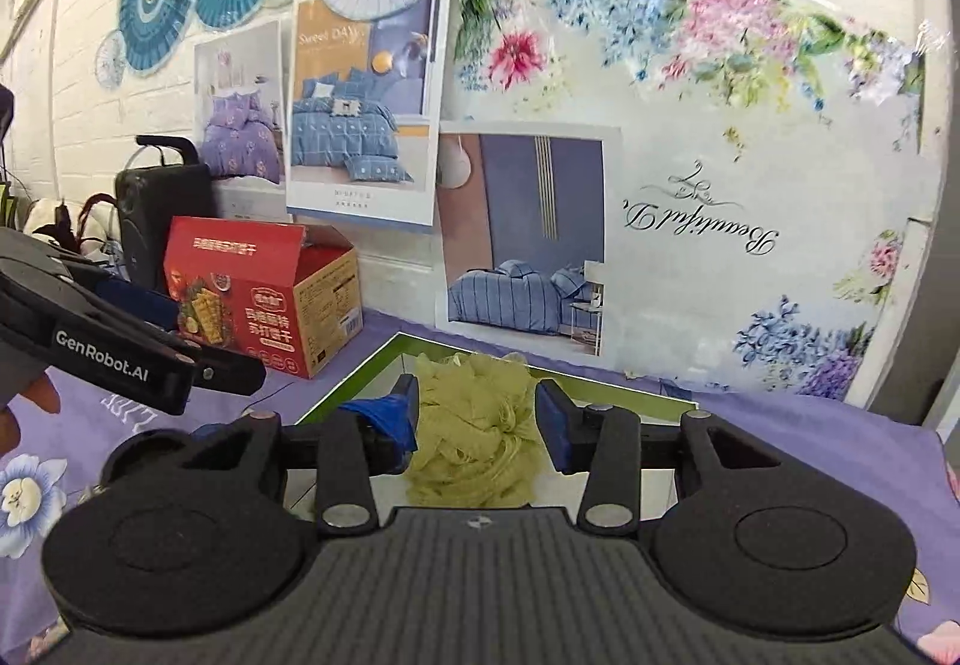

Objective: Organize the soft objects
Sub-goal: 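Move both tools back over the pile toward the white towel roll, then grasp the white towel roll with both tools, then lower the white towel into the green box and open both tools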

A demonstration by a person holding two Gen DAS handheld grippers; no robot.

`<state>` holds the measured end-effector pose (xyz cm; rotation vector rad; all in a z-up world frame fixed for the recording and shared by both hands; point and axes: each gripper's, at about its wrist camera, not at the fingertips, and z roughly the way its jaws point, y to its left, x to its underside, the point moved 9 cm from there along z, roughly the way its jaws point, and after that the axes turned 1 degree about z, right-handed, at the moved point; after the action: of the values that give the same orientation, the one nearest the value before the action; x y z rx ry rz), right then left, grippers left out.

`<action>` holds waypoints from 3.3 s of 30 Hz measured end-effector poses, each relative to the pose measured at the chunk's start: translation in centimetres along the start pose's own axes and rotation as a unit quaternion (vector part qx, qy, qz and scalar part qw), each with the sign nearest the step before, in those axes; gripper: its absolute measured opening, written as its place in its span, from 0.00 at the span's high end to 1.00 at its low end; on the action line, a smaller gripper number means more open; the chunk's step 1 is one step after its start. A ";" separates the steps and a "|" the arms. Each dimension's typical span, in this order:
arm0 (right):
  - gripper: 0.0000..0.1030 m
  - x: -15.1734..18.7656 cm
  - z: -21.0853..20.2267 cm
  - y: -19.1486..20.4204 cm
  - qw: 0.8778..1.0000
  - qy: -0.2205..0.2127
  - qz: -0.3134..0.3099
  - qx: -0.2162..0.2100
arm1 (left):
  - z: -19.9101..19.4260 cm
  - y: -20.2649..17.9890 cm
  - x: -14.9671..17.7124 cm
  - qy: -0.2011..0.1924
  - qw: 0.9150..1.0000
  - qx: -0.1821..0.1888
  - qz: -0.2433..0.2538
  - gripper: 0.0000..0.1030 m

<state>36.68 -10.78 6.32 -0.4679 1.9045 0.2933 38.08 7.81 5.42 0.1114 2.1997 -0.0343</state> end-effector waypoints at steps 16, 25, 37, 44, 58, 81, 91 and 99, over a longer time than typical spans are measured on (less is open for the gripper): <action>0.70 15.3 -16.7 1.6 0.991 0.032 0.092 0.091 | -10.1 -6.2 15.0 0.047 0.996 0.059 0.042 0.09; 0.68 18.1 -16.6 4.3 0.989 0.036 0.105 0.098 | -9.7 -8.0 23.2 0.141 0.986 0.091 0.020 0.09; 0.66 19.6 -12.0 6.6 0.969 0.090 -0.146 0.176 | -10.1 -6.1 22.6 0.137 0.988 0.069 -0.002 0.09; 0.63 20.3 -16.6 -2.7 0.950 0.134 -0.115 0.258 | -9.3 -9.0 23.0 0.151 0.984 0.092 0.024 0.09; 0.60 18.6 -15.9 -1.3 0.979 0.058 0.153 0.125 | -5.7 -20.7 11.1 0.146 0.969 0.193 0.048 0.09; 0.78 21.5 -12.0 -1.4 0.980 0.093 0.155 0.079 | 4.1 -27.9 13.0 0.308 0.920 0.242 0.015 0.75; 0.78 11.7 -9.9 -4.1 0.996 0.058 0.048 0.051 | 2.1 -24.6 1.1 0.197 0.947 0.251 -0.028 0.75; 0.73 3.7 1.6 -6.2 0.998 0.057 0.039 -0.013 | 9.7 -18.5 -8.4 0.170 0.967 0.184 -0.055 0.59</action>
<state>39.61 -16.33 2.36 -0.4366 2.0346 0.3494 49.14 -11.81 6.19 0.2143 2.5183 -0.5214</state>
